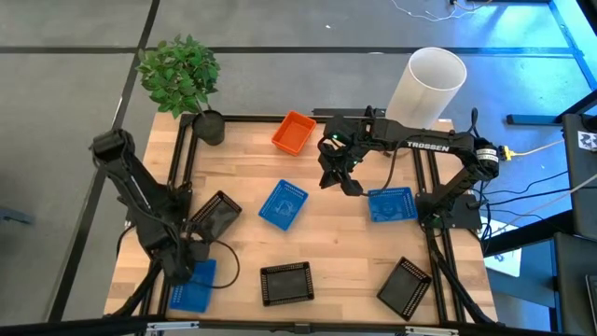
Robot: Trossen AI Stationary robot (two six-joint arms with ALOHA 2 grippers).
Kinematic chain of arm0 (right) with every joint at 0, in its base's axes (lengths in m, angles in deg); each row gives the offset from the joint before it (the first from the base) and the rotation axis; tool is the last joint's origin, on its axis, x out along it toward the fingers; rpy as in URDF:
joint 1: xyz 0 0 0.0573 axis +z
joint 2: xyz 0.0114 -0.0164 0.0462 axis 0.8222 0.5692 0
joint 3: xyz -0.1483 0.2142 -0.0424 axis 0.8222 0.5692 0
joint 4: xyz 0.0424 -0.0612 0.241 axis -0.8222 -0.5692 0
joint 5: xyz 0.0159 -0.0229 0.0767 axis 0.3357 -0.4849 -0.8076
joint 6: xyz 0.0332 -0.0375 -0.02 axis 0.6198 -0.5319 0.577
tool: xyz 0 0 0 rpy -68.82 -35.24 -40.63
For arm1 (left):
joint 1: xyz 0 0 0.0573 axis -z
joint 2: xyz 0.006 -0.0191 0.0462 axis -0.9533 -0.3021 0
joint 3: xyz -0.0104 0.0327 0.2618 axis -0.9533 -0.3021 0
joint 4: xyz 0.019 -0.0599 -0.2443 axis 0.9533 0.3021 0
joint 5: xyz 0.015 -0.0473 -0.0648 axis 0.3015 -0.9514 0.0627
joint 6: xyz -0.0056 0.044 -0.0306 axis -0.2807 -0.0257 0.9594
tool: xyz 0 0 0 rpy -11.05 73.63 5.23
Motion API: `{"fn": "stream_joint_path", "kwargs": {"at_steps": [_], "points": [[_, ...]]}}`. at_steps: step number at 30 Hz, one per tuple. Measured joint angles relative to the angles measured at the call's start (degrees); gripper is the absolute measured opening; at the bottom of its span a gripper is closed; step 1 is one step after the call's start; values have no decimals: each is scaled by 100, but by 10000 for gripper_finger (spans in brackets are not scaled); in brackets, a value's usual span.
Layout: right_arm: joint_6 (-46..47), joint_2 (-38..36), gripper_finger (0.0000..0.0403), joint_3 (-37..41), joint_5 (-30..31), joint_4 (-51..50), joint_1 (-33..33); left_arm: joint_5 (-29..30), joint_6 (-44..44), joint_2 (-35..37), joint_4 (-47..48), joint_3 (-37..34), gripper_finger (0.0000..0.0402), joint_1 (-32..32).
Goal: Stack baskets by color
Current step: Stack the bottom blue bin on the left blue bin
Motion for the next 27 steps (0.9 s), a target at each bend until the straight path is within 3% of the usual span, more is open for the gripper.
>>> {"fn": "stream_joint_path", "kwargs": {"at_steps": [9,15,19,27], "points": [[196,0,45,0,0,0,-2,-7,255,-411,-52,0,77,-3],[310,0,45,0,-2,0,-2,-82,261,-463,-233,0,15,-91],[311,0,45,0,-12,-1,-1,-79,287,-390,-340,21,4,-248],[307,-58,45,0,-62,26,-1,-323,-1097,-128,229,668,0,-851]]}}
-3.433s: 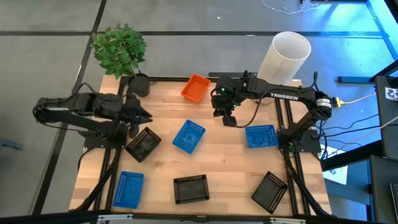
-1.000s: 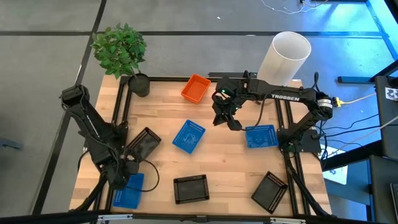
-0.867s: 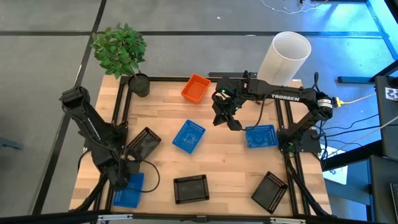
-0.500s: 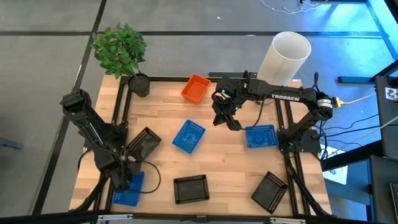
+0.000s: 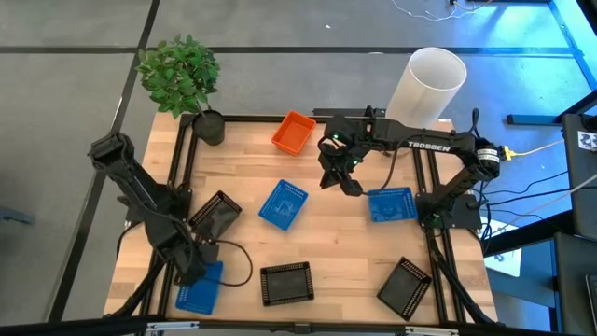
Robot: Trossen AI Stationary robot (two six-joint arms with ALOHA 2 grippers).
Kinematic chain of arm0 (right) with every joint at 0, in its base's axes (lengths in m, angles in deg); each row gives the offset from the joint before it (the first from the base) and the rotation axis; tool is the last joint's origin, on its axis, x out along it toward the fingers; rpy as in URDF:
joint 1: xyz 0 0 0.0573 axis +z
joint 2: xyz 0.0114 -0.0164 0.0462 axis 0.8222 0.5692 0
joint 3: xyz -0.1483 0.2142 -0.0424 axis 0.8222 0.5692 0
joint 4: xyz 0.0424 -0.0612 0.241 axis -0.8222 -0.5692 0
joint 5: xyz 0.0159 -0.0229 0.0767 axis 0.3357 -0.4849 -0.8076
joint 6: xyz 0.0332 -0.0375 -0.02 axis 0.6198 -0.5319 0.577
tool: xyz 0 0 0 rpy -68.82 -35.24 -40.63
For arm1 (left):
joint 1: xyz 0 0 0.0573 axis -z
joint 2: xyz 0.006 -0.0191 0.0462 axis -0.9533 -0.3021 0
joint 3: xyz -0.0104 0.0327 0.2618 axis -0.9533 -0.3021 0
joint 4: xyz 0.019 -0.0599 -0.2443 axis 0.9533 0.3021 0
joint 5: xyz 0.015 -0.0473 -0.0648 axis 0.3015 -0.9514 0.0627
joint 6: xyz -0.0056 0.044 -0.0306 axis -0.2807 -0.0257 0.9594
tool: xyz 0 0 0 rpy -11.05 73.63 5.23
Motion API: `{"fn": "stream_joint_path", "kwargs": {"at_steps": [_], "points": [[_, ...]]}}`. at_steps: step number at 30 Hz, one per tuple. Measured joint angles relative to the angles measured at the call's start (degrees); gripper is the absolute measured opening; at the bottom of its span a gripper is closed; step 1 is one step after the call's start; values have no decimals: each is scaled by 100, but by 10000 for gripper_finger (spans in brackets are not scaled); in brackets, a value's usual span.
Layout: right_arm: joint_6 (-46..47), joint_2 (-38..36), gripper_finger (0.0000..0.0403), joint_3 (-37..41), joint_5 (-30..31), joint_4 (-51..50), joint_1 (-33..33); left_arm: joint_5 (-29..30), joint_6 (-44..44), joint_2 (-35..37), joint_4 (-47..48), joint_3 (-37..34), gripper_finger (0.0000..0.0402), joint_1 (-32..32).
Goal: Stack baskets by color
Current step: Stack the bottom blue bin on the left blue bin
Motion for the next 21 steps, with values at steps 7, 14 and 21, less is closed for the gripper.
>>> {"fn": "stream_joint_path", "kwargs": {"at_steps": [7,14,21], "points": [[1,-405,45,-2,11,29,-1,115,-915,498,1489,1094,0,-808],[1,-790,45,-4,37,26,-38,929,-2687,767,2944,2291,0,-1912],[5,-1047,45,-5,47,-113,-117,1012,-5223,524,3141,3054,0,-3597]]}}
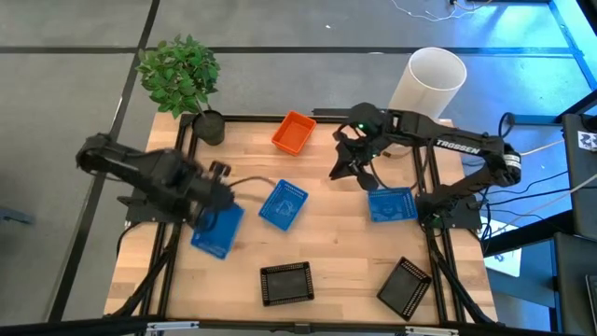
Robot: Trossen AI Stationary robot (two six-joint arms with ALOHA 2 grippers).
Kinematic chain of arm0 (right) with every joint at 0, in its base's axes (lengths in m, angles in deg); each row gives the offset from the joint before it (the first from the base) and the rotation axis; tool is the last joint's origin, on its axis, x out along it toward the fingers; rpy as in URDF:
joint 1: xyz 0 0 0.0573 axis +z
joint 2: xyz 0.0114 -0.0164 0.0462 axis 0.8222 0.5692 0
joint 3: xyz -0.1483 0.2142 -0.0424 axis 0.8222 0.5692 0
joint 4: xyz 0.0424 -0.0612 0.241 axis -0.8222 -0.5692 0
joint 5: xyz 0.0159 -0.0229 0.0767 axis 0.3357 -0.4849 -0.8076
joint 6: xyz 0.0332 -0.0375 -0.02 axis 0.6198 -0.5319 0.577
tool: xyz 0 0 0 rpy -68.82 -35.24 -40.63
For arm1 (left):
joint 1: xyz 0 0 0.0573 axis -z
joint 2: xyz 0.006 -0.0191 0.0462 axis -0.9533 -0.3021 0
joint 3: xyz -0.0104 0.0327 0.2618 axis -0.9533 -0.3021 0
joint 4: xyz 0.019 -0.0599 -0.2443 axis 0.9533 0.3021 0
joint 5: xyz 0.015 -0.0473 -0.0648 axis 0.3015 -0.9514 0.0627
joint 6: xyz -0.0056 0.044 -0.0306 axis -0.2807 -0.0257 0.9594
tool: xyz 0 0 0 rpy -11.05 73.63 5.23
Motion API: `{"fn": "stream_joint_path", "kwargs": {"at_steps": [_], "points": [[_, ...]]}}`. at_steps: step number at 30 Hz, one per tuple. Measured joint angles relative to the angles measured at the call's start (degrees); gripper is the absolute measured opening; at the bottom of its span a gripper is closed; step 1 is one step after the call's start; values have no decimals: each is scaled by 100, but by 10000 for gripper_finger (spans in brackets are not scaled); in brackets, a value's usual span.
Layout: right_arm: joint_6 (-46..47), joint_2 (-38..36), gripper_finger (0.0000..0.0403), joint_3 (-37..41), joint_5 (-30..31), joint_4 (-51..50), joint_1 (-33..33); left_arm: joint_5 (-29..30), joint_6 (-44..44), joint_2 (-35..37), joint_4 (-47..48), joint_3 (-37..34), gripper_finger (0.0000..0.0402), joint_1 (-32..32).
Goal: Stack baskets by color
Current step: Stack the bottom blue bin on the left blue bin
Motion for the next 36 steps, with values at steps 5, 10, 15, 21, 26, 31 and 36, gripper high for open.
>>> {"fn": "stream_joint_path", "kwargs": {"at_steps": [5,10,15,21,26,31,36], "points": [[0,-228,45,-1,8,-153,-2,-117,-1634,-472,-341,512,0,-1219],[0,-431,45,-4,5,-165,-8,-991,-2981,-994,-1277,724,0,-2121],[114,-548,45,-4,69,-212,-8,-1594,-3824,-1558,-1704,723,0,-2620],[441,-665,45,-4,531,-256,-24,-2172,-4537,-2182,-2168,723,0,-2881],[443,-709,45,-4,566,-255,-24,-2378,-4695,-2619,-2521,721,0,-2975],[448,-709,45,-4,566,-256,-24,-2379,-4434,-2943,-2941,721,0,-2986],[448,-709,45,-4,568,-256,-24,-2184,-3800,-3164,-2963,720,0,-2988]]}}
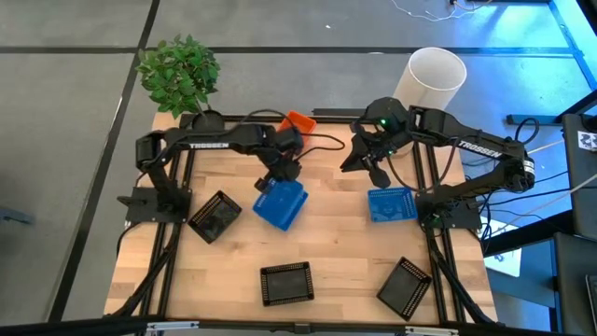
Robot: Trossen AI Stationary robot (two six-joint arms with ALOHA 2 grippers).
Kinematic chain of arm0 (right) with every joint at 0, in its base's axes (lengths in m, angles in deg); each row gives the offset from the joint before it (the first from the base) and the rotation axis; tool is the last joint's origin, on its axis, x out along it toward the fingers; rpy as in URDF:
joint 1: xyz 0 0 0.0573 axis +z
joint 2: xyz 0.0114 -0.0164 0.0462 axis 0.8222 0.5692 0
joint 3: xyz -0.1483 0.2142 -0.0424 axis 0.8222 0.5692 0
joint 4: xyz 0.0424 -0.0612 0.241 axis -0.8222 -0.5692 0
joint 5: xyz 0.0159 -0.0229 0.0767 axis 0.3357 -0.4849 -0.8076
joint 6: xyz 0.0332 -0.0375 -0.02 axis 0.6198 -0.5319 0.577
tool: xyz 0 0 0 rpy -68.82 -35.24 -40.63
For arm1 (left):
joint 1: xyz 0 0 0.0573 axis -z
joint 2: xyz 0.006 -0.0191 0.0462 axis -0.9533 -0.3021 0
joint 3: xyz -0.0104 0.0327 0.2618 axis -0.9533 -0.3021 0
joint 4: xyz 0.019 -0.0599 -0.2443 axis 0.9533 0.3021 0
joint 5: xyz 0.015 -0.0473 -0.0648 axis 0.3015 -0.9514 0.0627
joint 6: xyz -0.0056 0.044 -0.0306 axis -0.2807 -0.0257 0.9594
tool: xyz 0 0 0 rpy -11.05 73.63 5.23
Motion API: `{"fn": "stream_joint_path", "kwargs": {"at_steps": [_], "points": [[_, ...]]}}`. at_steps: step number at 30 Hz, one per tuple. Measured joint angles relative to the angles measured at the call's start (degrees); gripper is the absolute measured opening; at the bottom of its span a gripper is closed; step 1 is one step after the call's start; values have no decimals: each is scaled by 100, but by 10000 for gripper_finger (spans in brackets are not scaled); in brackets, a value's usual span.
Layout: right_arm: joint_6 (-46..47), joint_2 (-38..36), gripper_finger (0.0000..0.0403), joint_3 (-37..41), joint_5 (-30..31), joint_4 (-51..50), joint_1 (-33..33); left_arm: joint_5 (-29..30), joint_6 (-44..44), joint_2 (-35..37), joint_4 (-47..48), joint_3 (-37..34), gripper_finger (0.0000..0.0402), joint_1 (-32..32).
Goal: Stack baskets by color
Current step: Stack the bottom blue bin on the left blue bin
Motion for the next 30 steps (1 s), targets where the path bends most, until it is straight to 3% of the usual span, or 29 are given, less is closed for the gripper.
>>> {"fn": "stream_joint_path", "kwargs": {"at_steps": [24,30], "points": [[-17,2,45,0,0,-1,0,173,534,-291,179,-3,0,2],[-17,2,45,0,0,0,0,550,777,-291,158,-3,0,92]]}}
